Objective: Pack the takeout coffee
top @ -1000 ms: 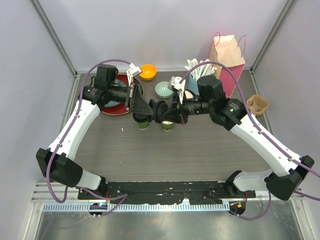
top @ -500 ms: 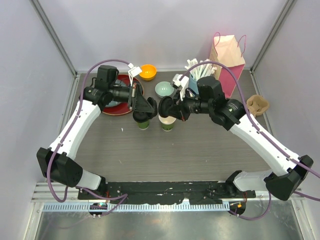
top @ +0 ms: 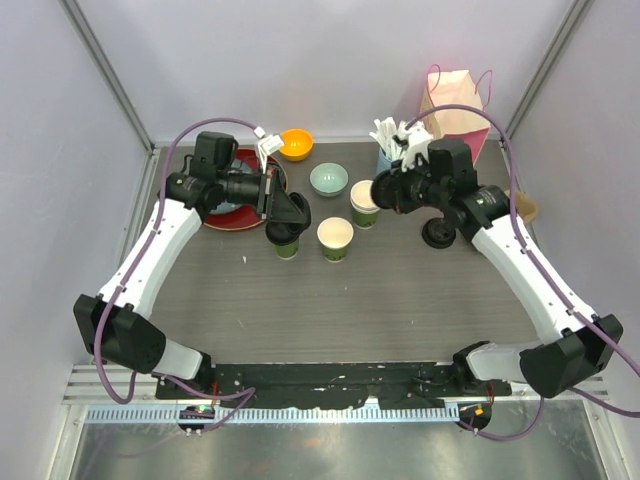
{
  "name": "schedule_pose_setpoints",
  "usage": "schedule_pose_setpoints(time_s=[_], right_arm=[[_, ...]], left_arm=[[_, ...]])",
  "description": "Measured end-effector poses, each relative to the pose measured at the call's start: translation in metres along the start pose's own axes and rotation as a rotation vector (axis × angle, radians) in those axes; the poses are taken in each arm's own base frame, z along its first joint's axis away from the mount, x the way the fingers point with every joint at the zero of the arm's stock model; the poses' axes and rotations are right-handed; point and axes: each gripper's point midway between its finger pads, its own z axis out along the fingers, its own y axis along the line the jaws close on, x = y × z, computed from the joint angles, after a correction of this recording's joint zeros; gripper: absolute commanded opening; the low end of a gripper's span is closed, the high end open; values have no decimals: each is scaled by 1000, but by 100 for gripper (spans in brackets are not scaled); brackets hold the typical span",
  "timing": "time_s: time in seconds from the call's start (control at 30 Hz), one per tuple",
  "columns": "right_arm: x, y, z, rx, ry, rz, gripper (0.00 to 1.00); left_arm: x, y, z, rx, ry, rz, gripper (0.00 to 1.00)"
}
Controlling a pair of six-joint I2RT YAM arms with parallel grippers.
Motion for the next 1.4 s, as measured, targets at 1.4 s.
schedule_pose_setpoints(time_s=[1.4], right_arm=[[159,-241,40,453,512,437,2]], left_arm=[[3,7,-4,-60,15,26,0]])
